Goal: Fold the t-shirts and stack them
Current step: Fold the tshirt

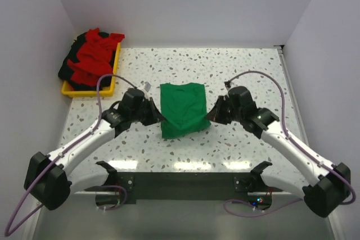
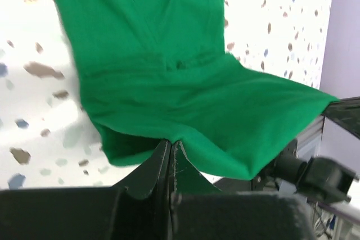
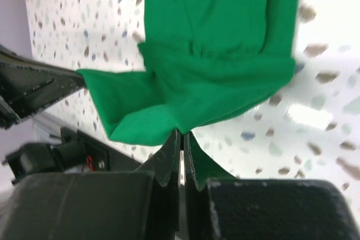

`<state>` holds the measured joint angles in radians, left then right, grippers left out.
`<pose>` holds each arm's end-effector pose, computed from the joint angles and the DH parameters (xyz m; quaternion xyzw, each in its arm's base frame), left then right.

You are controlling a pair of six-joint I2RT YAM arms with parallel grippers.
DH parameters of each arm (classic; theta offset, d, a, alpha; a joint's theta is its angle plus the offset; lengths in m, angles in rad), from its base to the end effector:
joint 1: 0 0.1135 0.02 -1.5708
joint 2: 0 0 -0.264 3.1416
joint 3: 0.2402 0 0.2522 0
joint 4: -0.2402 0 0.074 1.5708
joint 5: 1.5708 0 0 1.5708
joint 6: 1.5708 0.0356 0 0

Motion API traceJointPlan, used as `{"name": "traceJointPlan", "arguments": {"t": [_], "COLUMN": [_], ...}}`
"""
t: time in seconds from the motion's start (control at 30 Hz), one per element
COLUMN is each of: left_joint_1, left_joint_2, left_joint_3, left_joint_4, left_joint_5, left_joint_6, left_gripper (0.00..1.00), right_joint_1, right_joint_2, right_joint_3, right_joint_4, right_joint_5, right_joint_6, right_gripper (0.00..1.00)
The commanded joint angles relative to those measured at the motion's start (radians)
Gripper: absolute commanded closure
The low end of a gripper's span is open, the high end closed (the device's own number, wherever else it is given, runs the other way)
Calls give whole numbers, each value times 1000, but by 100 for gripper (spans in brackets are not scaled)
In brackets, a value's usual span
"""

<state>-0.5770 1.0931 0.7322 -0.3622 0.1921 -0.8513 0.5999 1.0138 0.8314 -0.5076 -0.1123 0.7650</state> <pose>0.1896 -0.1315 0.2455 -0.0850 0.9042 -0.3342 0.2521 0.1765 0.1256 0.2825 0.0506 0.9021 0.3078 0.2983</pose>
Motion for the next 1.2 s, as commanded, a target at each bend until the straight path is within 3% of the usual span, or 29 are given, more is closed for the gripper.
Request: {"name": "traceJointPlan", "arguments": {"t": [0.0,0.2,0.5,0.53,0.63,0.7,0.73,0.77,0.87,1.03,1.17], "left_joint_1": [83,254,407,414,433,447,451,456,473,468,430], "left_joint_2": [98,376,850,905,1005,1025,1030,1028,995,894,803], "left_joint_3": [111,359,665,699,781,800,809,815,820,785,711], "left_joint_4": [65,123,157,173,203,221,230,230,221,210,218], "left_joint_5": [67,119,167,178,221,243,253,260,250,230,184], "left_joint_6": [73,101,136,146,165,172,176,179,189,187,170], "left_gripper": [100,100,100,100,86,76,66,62,50,44,46], "right_joint_1": [-124,-222,-302,-302,-307,-315,-319,-327,-347,-362,-344], "right_joint_2": [121,471,1099,1144,1309,1345,1355,1352,1329,1231,1091], "right_joint_3": [148,425,958,1006,1192,1250,1258,1262,1282,1247,1030], "right_joint_4": [76,115,119,101,28,23,26,29,15,-34,33], "right_joint_5": [-90,-167,-260,-260,-268,-273,-276,-276,-283,-216,-196], "right_joint_6": [-98,-144,-179,-179,-184,-181,-181,-187,-217,-273,-291], "right_gripper": [100,100,100,96,89,75,69,57,42,36,36]}}
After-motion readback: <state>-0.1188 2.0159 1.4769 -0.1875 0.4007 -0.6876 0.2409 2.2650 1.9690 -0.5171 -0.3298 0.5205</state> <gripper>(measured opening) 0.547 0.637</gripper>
